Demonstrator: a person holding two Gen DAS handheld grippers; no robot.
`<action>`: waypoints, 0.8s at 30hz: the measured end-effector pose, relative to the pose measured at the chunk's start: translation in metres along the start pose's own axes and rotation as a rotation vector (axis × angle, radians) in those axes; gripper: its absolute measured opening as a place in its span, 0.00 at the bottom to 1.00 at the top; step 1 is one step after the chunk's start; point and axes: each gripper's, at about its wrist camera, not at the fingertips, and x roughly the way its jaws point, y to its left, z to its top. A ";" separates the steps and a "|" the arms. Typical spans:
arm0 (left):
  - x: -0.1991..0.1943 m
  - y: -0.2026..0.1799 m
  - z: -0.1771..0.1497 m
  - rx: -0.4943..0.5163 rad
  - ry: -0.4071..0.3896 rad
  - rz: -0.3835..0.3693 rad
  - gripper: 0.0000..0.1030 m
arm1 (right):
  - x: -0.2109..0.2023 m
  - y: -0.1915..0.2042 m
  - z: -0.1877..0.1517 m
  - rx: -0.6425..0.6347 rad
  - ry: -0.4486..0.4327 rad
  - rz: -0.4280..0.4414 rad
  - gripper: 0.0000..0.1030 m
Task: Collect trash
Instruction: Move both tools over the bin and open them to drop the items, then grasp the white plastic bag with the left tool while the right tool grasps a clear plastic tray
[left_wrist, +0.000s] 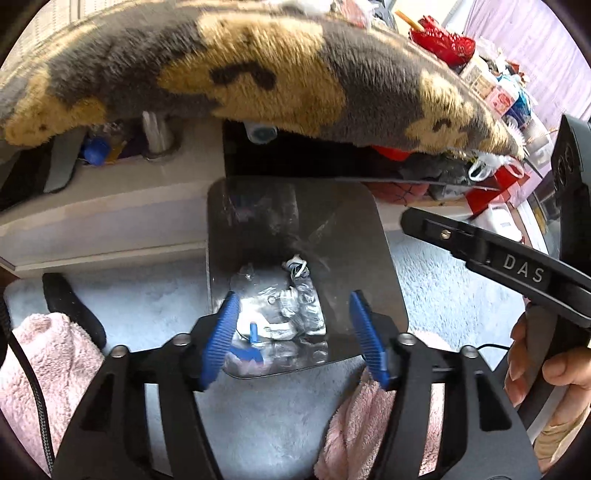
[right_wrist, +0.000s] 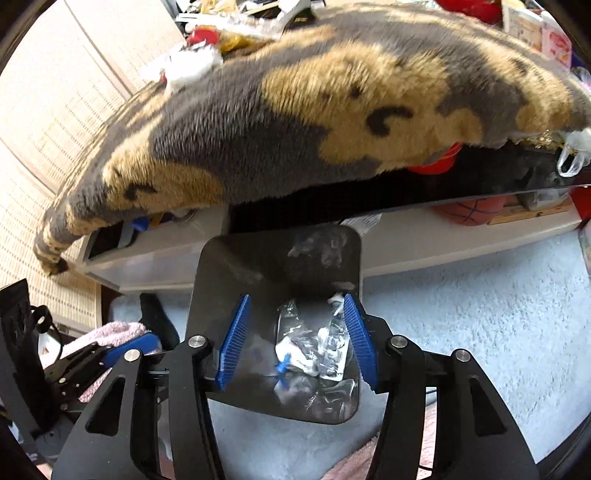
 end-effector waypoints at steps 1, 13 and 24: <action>-0.005 0.000 0.001 0.000 -0.011 0.004 0.68 | -0.003 -0.001 0.000 0.002 -0.009 -0.003 0.68; -0.054 -0.009 0.018 0.017 -0.127 0.042 0.88 | -0.061 -0.011 0.017 0.031 -0.165 -0.008 0.95; -0.072 -0.015 0.086 0.034 -0.218 0.038 0.88 | -0.073 -0.008 0.082 0.032 -0.253 0.022 0.95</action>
